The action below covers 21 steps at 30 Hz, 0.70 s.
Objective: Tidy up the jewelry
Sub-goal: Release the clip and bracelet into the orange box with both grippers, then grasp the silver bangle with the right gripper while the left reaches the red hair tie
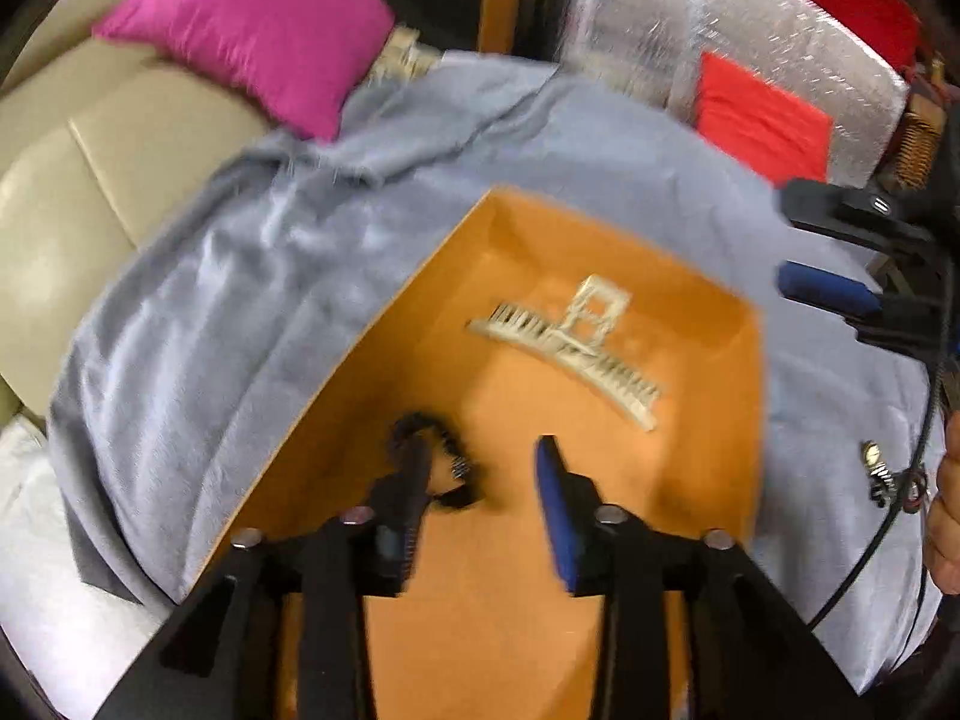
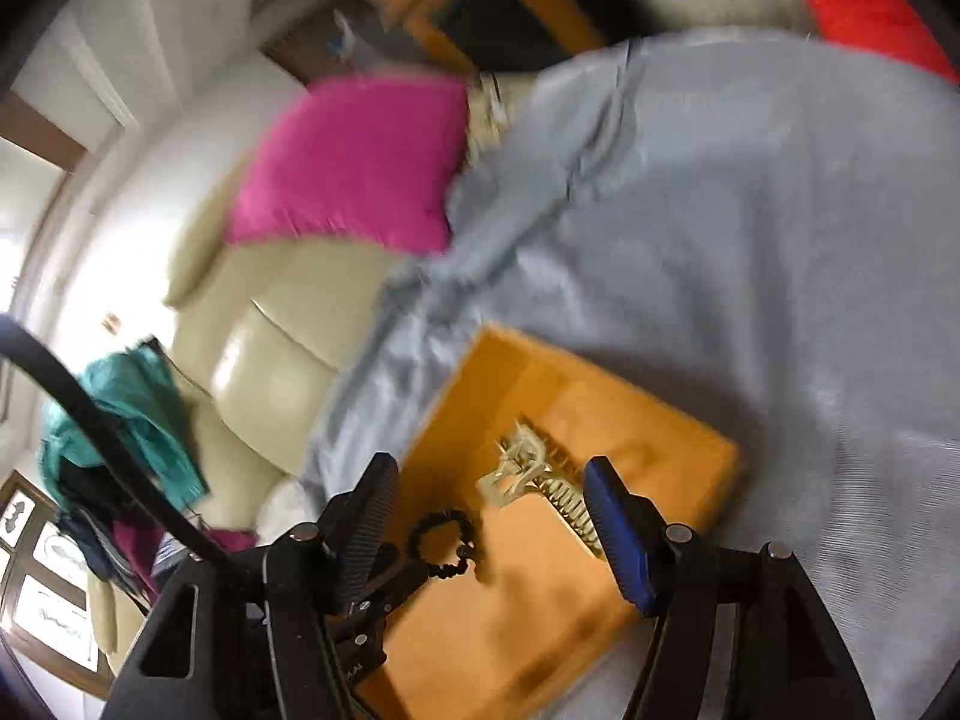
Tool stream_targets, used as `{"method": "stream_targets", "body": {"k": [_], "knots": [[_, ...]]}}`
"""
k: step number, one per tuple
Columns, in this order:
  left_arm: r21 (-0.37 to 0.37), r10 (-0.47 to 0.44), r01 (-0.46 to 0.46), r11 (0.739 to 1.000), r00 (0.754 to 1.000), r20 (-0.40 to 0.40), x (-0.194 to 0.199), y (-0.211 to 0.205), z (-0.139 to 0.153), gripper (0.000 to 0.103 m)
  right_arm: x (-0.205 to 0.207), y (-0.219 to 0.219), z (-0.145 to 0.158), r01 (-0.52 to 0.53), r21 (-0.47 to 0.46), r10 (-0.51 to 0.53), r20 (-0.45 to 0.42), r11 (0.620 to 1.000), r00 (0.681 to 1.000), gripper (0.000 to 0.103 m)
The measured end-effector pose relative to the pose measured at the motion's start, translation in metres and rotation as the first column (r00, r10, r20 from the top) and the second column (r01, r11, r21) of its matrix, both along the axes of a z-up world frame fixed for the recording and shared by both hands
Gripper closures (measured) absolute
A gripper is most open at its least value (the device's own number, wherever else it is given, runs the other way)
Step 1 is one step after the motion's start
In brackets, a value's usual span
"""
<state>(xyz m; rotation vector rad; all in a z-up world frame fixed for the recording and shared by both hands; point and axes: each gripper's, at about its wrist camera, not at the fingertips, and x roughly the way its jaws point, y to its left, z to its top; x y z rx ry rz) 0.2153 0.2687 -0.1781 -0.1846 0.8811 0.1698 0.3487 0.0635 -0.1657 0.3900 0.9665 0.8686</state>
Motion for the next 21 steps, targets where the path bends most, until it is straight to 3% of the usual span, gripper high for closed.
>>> {"method": "stream_targets", "body": {"k": [2,4,11,16,21], "knots": [[0.029,-0.024,0.022,0.999,0.999,0.047,-0.005,-0.018,0.016,0.047,-0.014,-0.036,0.015,0.052,0.041,-0.054,0.05,0.998,0.997,0.035],[0.047,-0.061,0.057,0.997,0.994,0.091,-0.009,-0.042,0.032,0.045,-0.029,-0.075,0.024,0.112,0.05,-0.116,0.079,0.992,0.99,0.035],[0.084,-0.228,0.217,0.972,0.963,0.147,-0.009,-0.141,0.059,0.038,-0.074,-0.232,0.022,0.329,0.047,-0.331,0.04,0.943,0.943,0.035],[0.09,-0.328,0.32,0.943,0.939,0.103,0.005,-0.214,0.043,0.038,-0.1,-0.332,-0.01,0.507,0.093,-0.501,-0.083,0.857,0.862,0.035],[0.061,-0.4,0.398,0.915,0.916,0.029,0.023,-0.273,0.013,0.038,-0.105,-0.389,-0.04,0.589,0.099,-0.568,-0.176,0.802,0.804,0.035]]}}
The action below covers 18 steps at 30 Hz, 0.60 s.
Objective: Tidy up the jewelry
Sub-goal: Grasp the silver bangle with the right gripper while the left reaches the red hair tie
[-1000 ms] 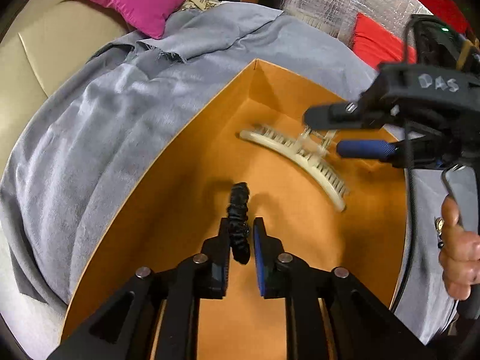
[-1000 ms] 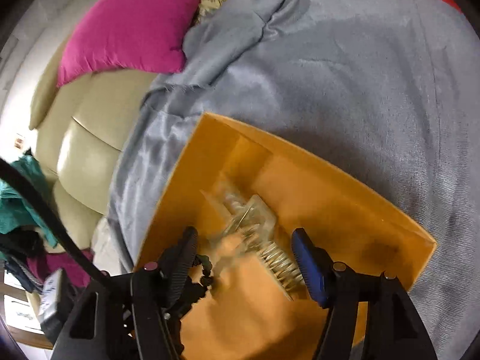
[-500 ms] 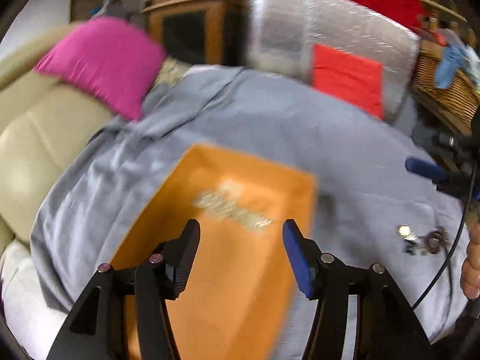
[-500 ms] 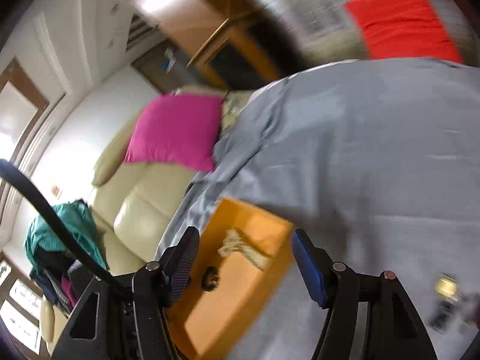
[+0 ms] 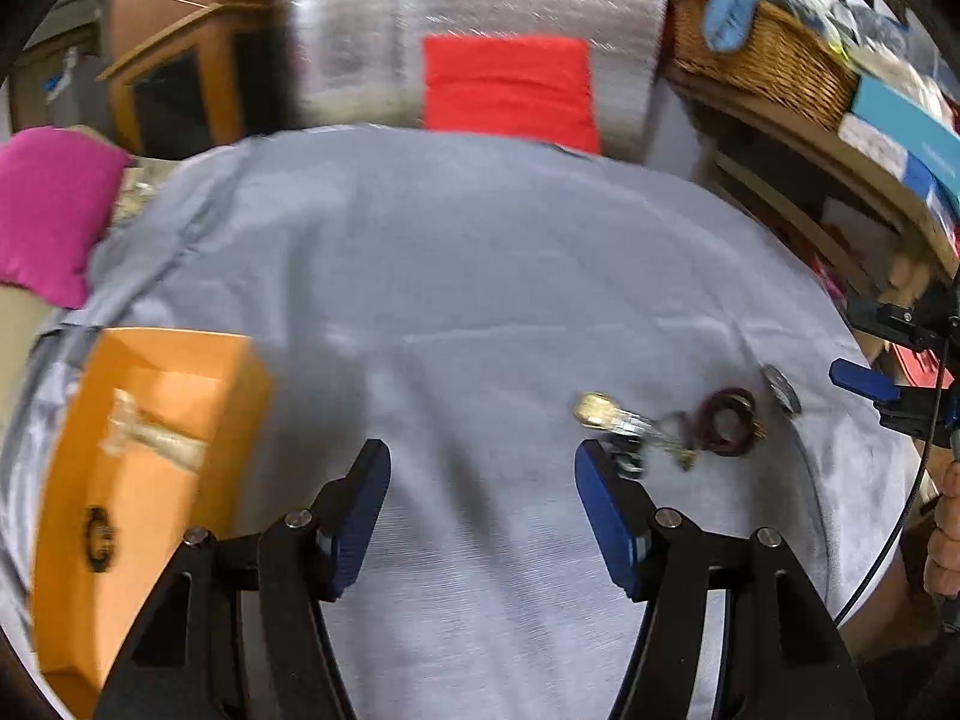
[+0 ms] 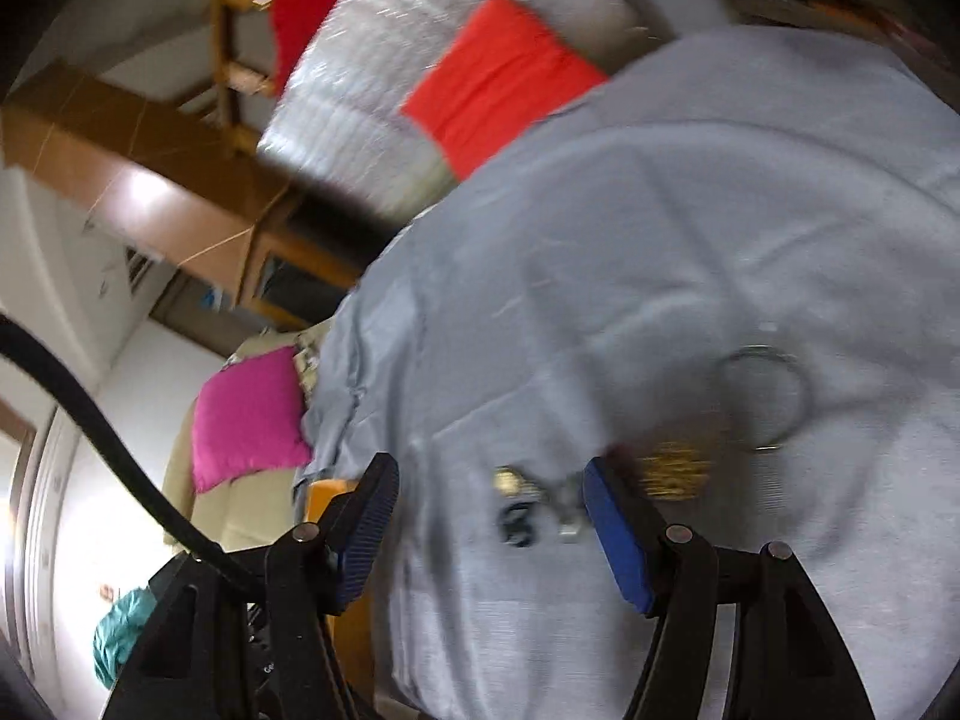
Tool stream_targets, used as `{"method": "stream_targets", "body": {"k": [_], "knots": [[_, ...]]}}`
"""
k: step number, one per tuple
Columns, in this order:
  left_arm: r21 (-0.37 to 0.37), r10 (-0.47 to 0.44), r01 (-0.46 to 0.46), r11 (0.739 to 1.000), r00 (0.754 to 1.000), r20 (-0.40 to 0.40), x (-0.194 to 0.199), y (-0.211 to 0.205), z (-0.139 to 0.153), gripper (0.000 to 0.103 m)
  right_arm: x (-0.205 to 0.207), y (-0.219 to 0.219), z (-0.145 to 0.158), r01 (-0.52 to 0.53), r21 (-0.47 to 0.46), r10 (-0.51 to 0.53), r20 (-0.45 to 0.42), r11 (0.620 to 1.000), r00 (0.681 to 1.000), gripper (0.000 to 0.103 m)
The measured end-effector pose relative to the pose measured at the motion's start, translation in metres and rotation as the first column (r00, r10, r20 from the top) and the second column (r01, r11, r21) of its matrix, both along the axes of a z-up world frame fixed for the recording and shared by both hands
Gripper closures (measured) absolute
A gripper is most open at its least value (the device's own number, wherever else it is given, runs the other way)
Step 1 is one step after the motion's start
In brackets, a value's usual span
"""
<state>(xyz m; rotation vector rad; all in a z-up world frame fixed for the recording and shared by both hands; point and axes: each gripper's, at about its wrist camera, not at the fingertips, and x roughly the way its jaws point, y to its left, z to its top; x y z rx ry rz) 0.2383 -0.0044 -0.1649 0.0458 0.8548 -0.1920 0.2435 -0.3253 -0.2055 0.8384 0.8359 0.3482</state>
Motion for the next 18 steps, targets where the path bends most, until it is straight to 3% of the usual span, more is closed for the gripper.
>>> {"method": "stream_targets", "body": {"k": [5,8,15,18], "knots": [[-0.029,-0.018,0.016,0.999,0.998,-0.065,0.025,-0.025,-0.021,0.039,0.0,-0.052,-0.021,0.119,0.036,-0.116,-0.077,0.992,0.99,0.035],[-0.076,-0.029,0.022,0.997,0.995,-0.093,0.045,-0.034,-0.031,0.049,0.004,-0.068,-0.032,0.152,0.036,-0.147,-0.111,0.988,0.983,0.035],[-0.154,-0.052,0.023,0.988,0.981,-0.186,0.073,-0.034,-0.059,0.061,0.025,-0.081,-0.06,0.165,-0.07,-0.177,-0.213,0.984,0.961,0.038],[-0.184,-0.064,0.025,0.983,0.975,-0.211,0.075,-0.032,-0.061,0.061,0.032,-0.082,-0.068,0.18,-0.105,-0.201,-0.245,0.978,0.948,0.038]]}}
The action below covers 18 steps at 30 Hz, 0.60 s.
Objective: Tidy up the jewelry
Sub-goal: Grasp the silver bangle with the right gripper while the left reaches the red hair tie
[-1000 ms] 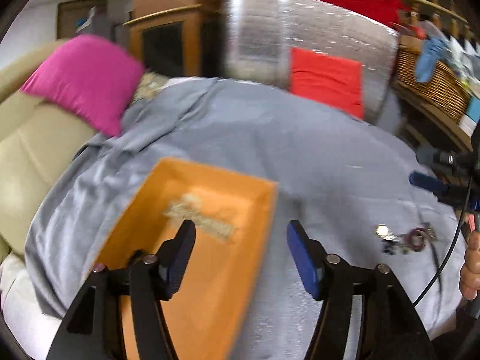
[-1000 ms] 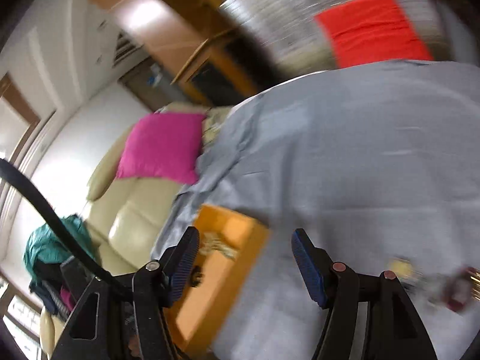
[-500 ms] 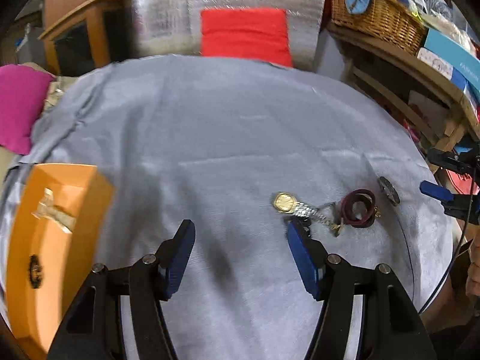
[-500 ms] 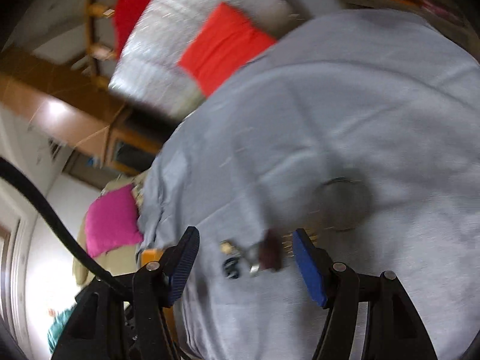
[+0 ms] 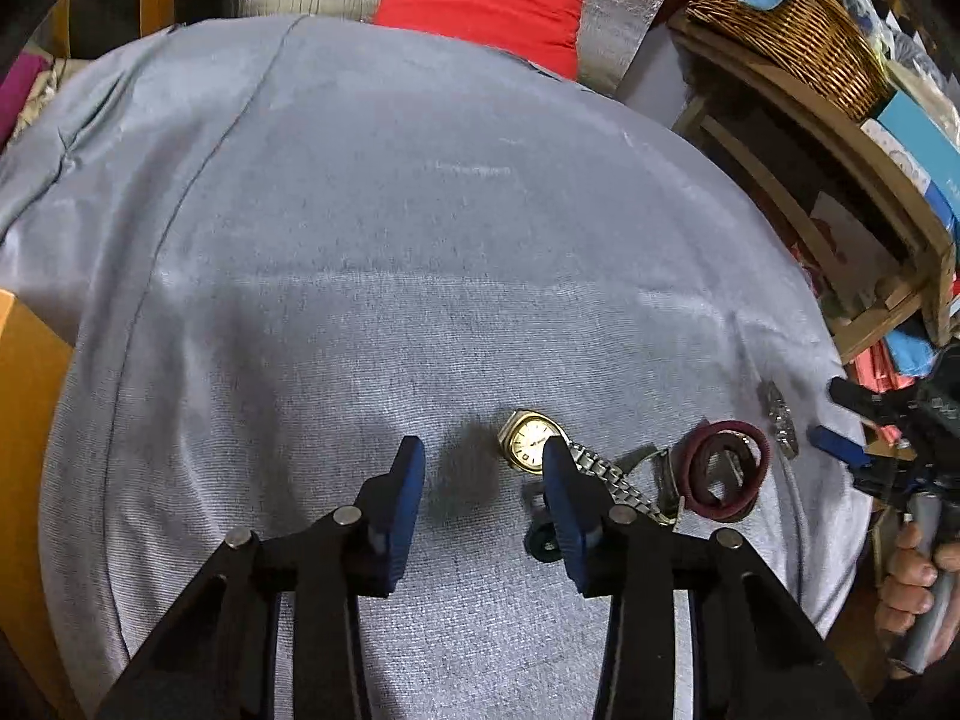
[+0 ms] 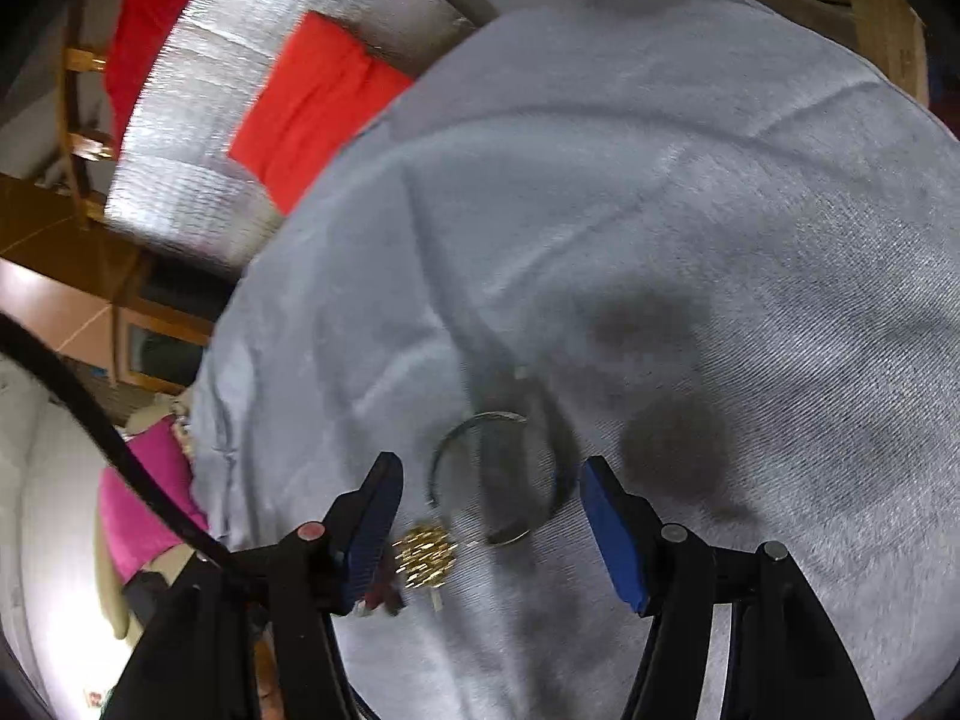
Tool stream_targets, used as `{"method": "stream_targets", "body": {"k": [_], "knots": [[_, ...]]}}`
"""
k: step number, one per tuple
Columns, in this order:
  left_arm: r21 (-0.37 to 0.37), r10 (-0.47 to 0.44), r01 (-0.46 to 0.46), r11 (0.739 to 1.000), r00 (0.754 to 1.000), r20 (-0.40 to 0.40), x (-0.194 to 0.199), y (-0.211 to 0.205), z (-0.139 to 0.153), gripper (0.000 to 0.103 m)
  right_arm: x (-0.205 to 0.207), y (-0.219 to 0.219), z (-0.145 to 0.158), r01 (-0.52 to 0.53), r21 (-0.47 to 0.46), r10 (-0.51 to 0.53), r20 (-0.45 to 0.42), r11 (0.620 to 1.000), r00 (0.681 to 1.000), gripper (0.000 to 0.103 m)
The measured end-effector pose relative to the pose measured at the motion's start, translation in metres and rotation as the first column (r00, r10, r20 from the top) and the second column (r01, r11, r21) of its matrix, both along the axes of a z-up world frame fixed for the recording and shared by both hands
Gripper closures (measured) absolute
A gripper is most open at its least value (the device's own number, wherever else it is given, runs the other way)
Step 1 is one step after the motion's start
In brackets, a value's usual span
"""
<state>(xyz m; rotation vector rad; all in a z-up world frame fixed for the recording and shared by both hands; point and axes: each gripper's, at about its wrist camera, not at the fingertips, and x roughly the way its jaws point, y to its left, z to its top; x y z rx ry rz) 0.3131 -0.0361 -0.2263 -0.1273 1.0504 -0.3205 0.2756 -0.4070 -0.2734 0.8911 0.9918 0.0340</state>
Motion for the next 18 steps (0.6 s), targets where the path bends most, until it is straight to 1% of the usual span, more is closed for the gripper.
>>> {"method": "stream_targets", "body": {"k": [3,5,6,7,8,9,11,12,14,18], "knots": [[0.015,0.007,-0.007,1.0,1.0,0.011,-0.003,0.006,0.003,0.061,0.005,-0.001,-0.008,0.01,-0.022,-0.01,-0.028,1.0,1.0,0.04],[0.001,0.012,-0.012,1.0,1.0,-0.004,-0.004,0.009,0.003,0.061,0.007,-0.003,-0.015,-0.001,-0.036,0.0,-0.041,0.999,0.999,0.048],[-0.007,0.005,-0.005,1.0,1.0,-0.013,-0.006,0.009,0.002,0.061,0.008,-0.001,-0.017,-0.006,-0.05,0.004,-0.047,0.999,0.999,0.05],[-0.004,-0.001,0.001,1.0,1.0,-0.011,-0.007,0.008,0.002,0.061,0.01,0.001,-0.017,-0.007,-0.063,0.004,-0.048,0.998,0.999,0.055],[0.005,-0.009,0.009,1.0,1.0,-0.005,-0.01,0.005,0.003,0.061,0.012,0.003,-0.017,-0.01,-0.081,0.006,-0.047,0.997,0.999,0.064],[0.015,-0.018,0.018,1.0,1.0,0.004,-0.012,0.003,0.004,0.061,0.014,0.005,-0.018,-0.02,-0.103,0.015,-0.05,0.994,0.999,0.068],[0.015,-0.045,0.044,0.999,0.999,0.027,-0.018,-0.004,0.008,0.061,0.016,0.012,-0.017,-0.033,-0.157,0.024,-0.059,0.987,0.998,0.086],[0.013,-0.071,0.071,0.997,0.997,0.042,-0.023,-0.011,0.011,0.061,0.016,0.014,-0.016,-0.037,-0.187,0.025,-0.064,0.982,0.998,0.089],[0.027,-0.107,0.105,0.994,0.991,0.075,-0.03,-0.023,0.015,0.061,0.013,0.016,-0.014,-0.033,-0.197,0.021,-0.06,0.98,0.998,0.094],[0.047,-0.195,0.19,0.981,0.972,0.133,-0.046,-0.048,0.024,0.061,0.005,0.025,-0.007,-0.029,-0.21,0.022,-0.039,0.977,0.999,0.094]]}}
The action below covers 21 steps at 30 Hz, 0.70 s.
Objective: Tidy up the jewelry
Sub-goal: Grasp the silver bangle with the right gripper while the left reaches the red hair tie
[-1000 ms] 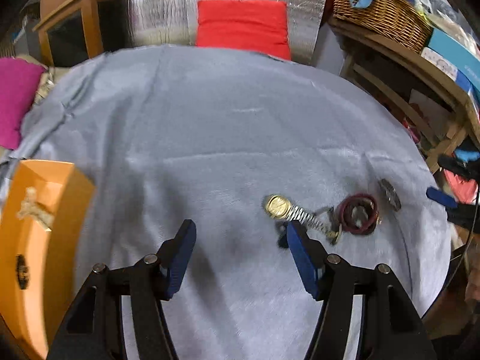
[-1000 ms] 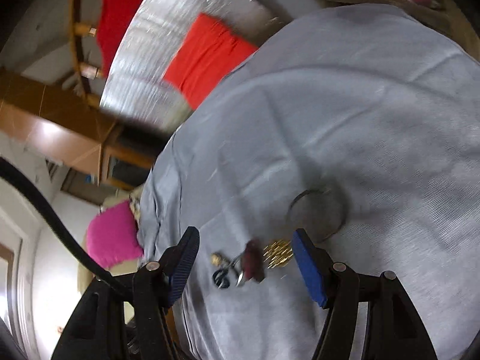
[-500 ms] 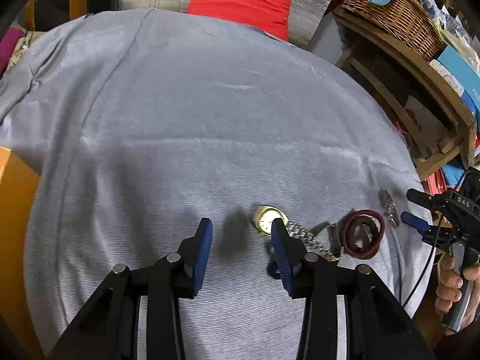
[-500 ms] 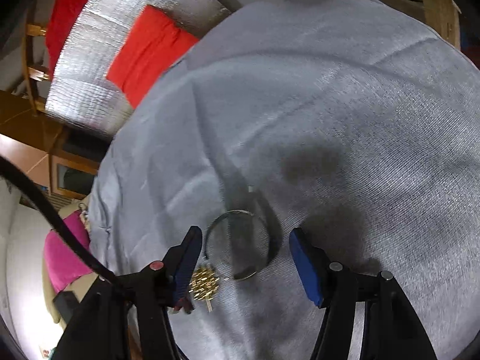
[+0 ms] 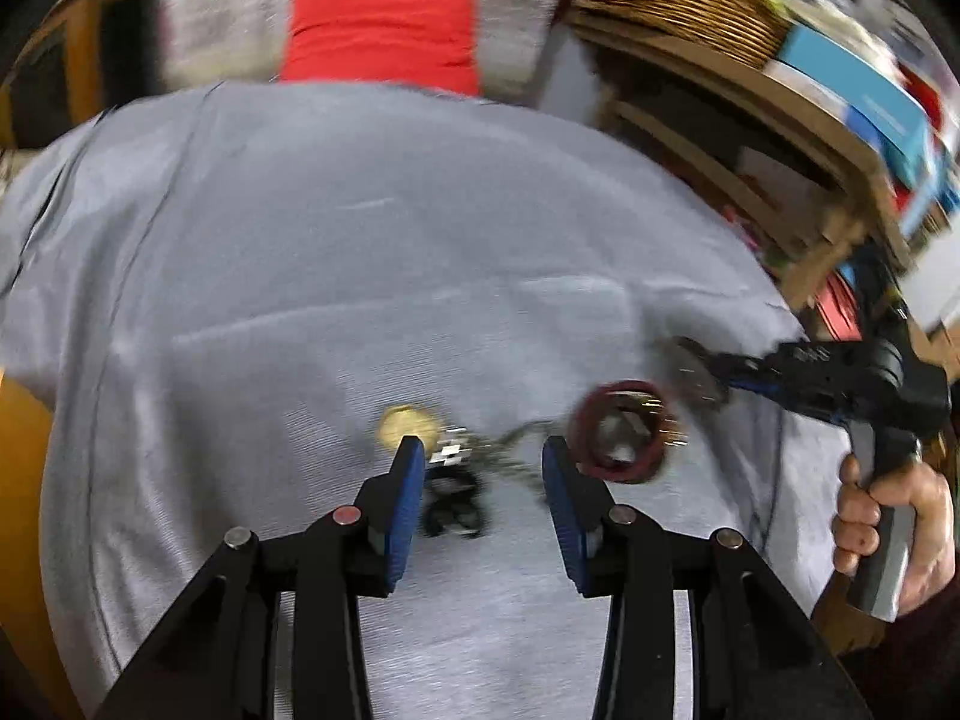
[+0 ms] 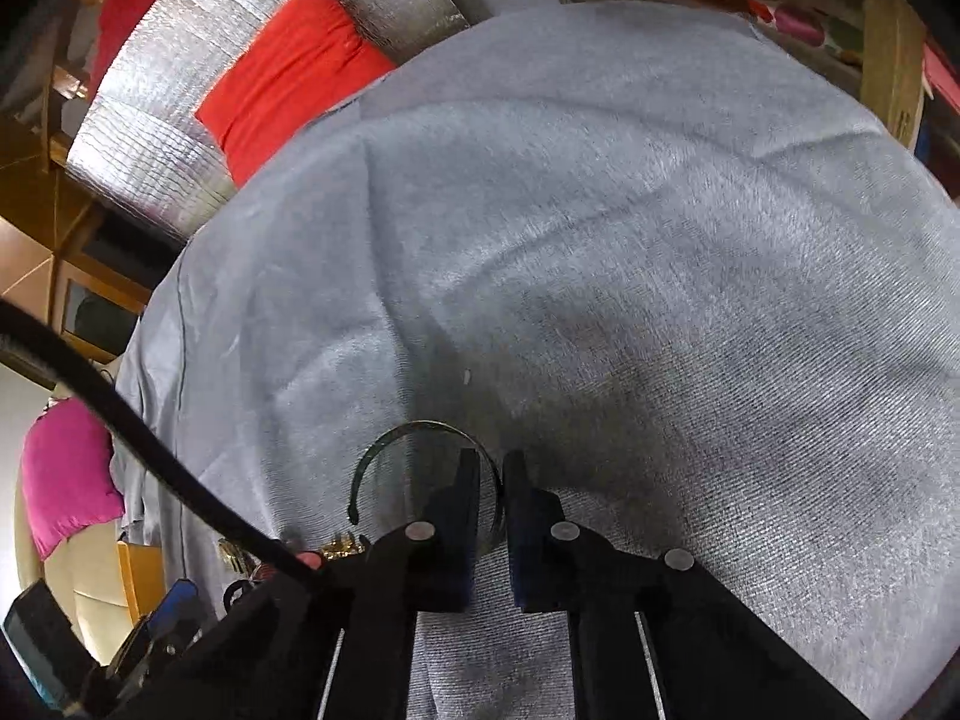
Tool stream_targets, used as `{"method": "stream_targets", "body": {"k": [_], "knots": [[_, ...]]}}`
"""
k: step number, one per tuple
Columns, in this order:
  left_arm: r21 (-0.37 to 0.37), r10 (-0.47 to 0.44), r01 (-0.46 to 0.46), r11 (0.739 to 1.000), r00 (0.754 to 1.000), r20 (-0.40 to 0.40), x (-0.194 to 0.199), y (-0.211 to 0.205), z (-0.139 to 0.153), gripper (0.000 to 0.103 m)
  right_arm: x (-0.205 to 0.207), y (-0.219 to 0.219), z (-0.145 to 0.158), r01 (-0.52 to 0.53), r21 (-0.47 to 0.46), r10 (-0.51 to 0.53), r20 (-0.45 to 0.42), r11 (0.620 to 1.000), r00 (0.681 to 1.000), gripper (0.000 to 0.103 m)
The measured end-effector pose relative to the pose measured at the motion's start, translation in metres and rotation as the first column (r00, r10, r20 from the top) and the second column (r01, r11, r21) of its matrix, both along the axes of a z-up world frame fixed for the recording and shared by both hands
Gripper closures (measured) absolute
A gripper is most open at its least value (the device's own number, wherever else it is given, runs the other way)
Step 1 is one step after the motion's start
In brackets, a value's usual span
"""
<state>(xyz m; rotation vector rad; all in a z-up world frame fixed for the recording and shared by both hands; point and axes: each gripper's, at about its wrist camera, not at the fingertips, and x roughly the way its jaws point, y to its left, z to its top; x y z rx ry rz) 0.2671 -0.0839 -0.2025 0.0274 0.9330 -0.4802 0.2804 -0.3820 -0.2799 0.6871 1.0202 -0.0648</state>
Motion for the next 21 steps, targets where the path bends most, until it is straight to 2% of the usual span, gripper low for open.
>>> {"method": "stream_targets", "body": {"k": [6,10,14,16,17,19,21], "knots": [[0.018,-0.077,0.077,0.997,0.997,0.025,-0.007,-0.037,-0.003,0.046,0.003,-0.002,-0.006,-0.013,0.01,0.013,-0.006,1.0,1.0,0.094],[0.027,-0.115,0.115,0.993,0.993,0.006,-0.005,-0.054,-0.01,0.046,0.0,-0.016,-0.011,-0.016,0.052,0.016,-0.001,0.999,1.0,0.095],[0.011,-0.136,0.137,0.991,0.989,-0.054,0.002,-0.066,-0.024,0.047,0.0,-0.022,-0.014,-0.021,0.077,0.021,0.0,0.997,1.0,0.094],[-0.01,-0.14,0.139,0.99,0.989,-0.051,0.005,-0.068,-0.025,0.053,0.0,-0.023,-0.015,-0.026,0.081,0.026,-0.001,0.996,1.0,0.094],[-0.018,-0.145,0.144,0.989,0.988,-0.059,0.006,-0.069,-0.026,0.065,0.001,-0.023,-0.015,-0.028,0.082,0.028,-0.002,0.996,1.0,0.094],[-0.026,-0.143,0.142,0.99,0.987,-0.072,0.008,-0.069,-0.028,0.071,0.002,-0.022,-0.015,-0.031,0.083,0.032,-0.003,0.996,0.999,0.093],[-0.058,-0.157,0.153,0.987,0.984,-0.088,0.009,-0.066,-0.027,0.093,0.003,-0.023,-0.014,-0.035,0.089,0.035,-0.005,0.995,0.999,0.093]]}}
